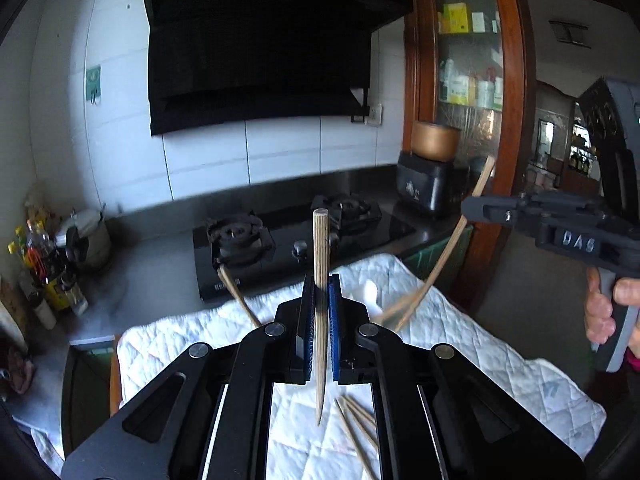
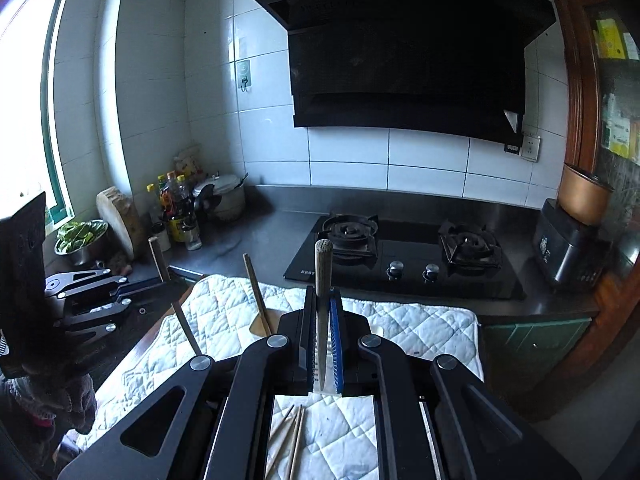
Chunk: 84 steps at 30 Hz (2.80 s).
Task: Organize utensils
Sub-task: 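Lift both held chopsticks up and carry them over the white holder, then lower both chopsticks into the holder and open both tools, then move both open tools back down to the remaining loose chopsticks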
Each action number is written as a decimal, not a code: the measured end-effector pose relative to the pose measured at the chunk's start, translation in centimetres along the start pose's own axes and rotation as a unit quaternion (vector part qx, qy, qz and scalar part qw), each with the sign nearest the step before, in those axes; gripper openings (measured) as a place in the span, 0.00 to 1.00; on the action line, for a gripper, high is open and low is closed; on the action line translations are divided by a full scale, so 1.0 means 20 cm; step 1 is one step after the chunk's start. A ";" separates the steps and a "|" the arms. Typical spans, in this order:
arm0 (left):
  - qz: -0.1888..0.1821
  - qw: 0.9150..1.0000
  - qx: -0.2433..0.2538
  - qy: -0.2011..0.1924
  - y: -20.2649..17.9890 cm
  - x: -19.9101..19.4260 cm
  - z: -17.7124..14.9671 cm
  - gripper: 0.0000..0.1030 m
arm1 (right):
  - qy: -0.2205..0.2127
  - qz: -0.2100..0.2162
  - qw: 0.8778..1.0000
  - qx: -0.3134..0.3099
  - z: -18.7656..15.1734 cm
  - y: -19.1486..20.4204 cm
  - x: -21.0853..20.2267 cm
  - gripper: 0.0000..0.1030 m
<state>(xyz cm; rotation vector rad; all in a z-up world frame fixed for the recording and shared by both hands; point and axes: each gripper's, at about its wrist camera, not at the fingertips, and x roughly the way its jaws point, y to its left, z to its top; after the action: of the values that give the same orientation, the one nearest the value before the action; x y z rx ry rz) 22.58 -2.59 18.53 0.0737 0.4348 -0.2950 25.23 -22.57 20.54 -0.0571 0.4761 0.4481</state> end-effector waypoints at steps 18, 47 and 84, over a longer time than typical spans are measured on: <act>0.030 0.998 -0.042 -0.032 0.20 0.41 0.07 0.05 | 0.029 -0.043 0.999 0.010 -0.02 -0.15 0.42 0.06; 0.044 0.998 -0.038 -0.031 0.13 0.13 -0.23 0.75 | 0.022 -0.048 0.999 0.007 -0.40 -0.17 0.08 0.28; 0.089 0.983 -0.153 0.039 0.19 -0.38 -1.18 0.84 | 0.193 0.016 0.981 0.024 -1.52 0.19 0.29 0.17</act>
<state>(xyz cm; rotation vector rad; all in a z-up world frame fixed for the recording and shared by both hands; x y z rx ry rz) 7.54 6.16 0.37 -0.1764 0.5434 -0.0476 15.03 -21.54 -9.00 -0.0910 0.8701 0.4586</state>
